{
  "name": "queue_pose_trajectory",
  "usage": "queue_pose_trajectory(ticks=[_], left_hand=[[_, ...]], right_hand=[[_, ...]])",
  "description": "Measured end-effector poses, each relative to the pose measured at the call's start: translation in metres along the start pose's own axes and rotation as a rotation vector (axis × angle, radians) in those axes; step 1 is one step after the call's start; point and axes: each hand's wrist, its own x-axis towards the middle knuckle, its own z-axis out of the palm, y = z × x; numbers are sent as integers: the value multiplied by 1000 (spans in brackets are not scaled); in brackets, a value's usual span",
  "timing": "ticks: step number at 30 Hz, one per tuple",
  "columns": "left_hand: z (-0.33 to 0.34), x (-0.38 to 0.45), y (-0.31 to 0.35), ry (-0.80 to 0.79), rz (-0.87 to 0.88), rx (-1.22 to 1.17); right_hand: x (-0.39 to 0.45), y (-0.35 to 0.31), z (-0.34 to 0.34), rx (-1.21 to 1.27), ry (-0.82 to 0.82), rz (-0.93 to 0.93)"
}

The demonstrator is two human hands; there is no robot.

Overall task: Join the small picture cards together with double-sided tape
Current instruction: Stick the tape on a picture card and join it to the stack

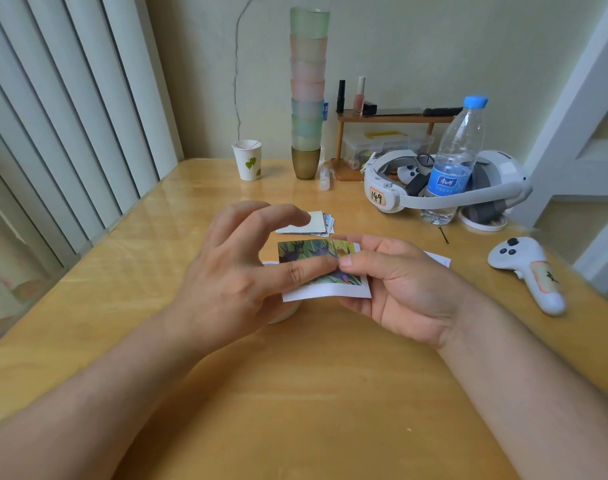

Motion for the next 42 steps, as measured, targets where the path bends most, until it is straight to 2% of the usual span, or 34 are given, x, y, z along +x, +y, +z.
queue_pose_trajectory(ticks=[18, 26, 32, 42], left_hand=[[20, -11, 25, -269, -117, -79], [22, -8, 39, -217, -243, -85], [24, -7, 45, -207, -331, -57], [28, -11, 48, -193, -296, -245]], right_hand=[[-3, -6, 5, 219, 125, -106], [-2, -3, 15, 388, 140, 4], [0, 0, 21, 471, 126, 13], [1, 4, 21, 515, 134, 4]])
